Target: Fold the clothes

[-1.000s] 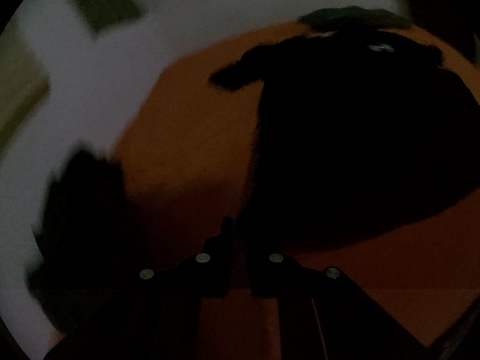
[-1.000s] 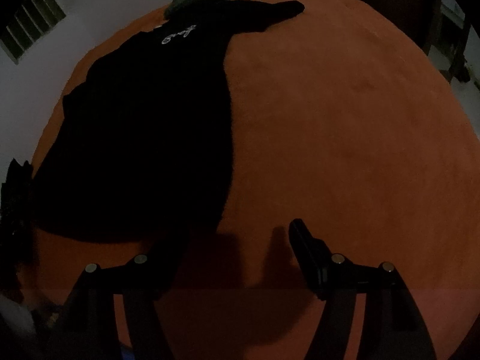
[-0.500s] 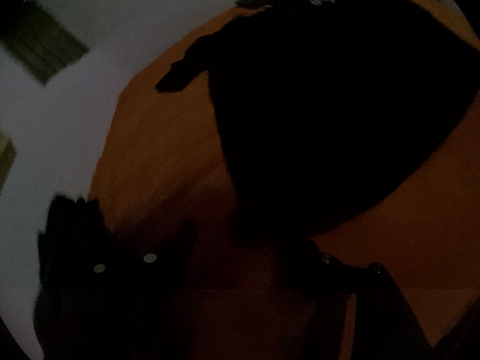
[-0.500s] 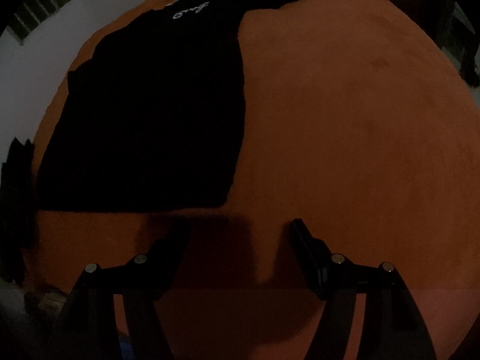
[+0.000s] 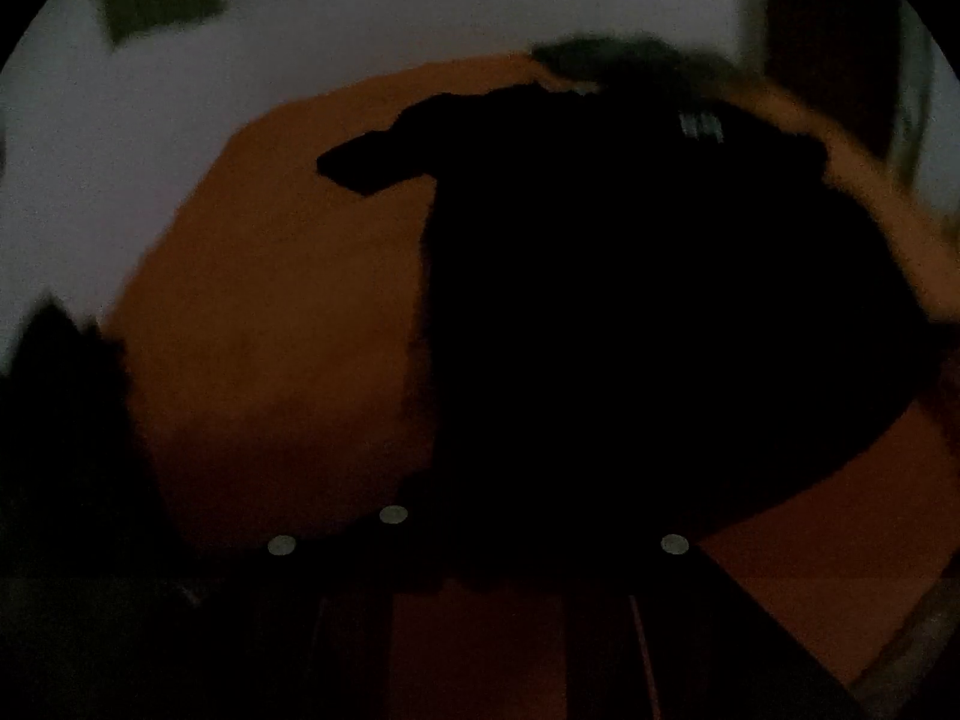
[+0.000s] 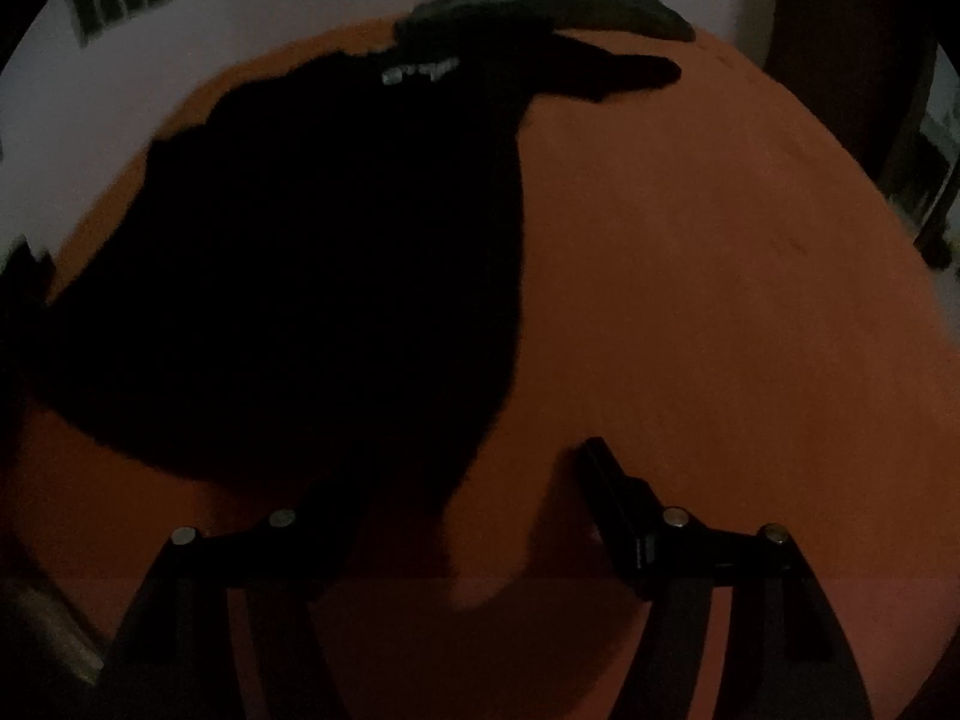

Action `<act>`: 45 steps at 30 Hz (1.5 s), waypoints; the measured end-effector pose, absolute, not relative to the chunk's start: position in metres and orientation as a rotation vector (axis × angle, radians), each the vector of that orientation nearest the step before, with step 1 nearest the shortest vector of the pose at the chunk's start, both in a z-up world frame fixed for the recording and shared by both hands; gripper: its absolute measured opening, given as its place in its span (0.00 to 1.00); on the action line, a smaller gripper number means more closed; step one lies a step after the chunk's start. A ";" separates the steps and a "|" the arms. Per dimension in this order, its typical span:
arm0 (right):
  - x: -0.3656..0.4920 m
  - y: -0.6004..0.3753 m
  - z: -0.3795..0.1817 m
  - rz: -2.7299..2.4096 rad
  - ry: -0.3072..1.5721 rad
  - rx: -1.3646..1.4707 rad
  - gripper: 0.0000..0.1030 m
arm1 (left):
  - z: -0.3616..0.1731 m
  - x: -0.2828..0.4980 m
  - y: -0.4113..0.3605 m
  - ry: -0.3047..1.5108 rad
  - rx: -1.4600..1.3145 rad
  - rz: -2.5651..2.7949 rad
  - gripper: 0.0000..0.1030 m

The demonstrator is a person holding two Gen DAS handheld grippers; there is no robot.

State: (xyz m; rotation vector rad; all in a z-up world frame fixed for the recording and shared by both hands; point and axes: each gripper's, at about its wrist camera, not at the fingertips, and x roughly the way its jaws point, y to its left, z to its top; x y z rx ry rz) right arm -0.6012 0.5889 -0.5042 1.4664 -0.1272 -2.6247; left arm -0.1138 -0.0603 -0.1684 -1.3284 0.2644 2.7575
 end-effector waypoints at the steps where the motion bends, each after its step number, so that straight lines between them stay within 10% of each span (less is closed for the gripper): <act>1: -0.606 0.590 -0.504 -2.624 -0.179 1.447 0.22 | -0.162 -0.114 -0.064 0.177 -1.327 2.769 0.15; 4: -0.616 0.598 -0.498 -2.642 -0.362 1.391 0.04 | -0.164 -0.125 -0.066 0.143 -1.359 2.782 0.15; 12: -0.560 0.619 -0.399 -2.744 -0.505 1.256 0.04 | -0.138 -0.108 -0.056 0.111 -1.368 2.817 0.10; 18: -0.558 0.617 -0.461 -2.608 -0.364 1.648 0.05 | -0.177 -0.101 -0.047 0.213 -1.545 2.752 0.11; 21: -0.566 0.610 -0.486 -2.601 -0.190 1.743 0.16 | -0.195 -0.105 -0.045 0.275 -1.587 2.730 0.13; 25: -0.572 0.604 -0.505 -2.611 -0.093 1.764 0.59 | -0.207 -0.110 -0.048 0.319 -1.620 2.734 0.23; 29: -0.581 0.601 -0.508 -2.680 -0.096 1.691 0.57 | -0.208 -0.115 -0.045 0.371 -1.583 2.796 0.39; 31: -0.570 0.605 -0.488 -2.803 -0.129 1.579 0.01 | -0.206 -0.118 -0.043 0.399 -1.553 2.833 0.33; 32: -0.564 0.607 -0.478 -2.862 -0.147 1.519 0.02 | -0.205 -0.119 -0.042 0.413 -1.539 2.851 0.05; 41: -0.547 0.617 -0.495 -2.733 -0.108 1.711 0.02 | -0.234 -0.101 -0.067 0.393 -1.783 2.780 0.06; 45: -0.559 0.635 -0.501 -2.663 -0.165 1.742 0.24 | -0.225 -0.105 -0.075 0.338 -1.777 2.756 0.08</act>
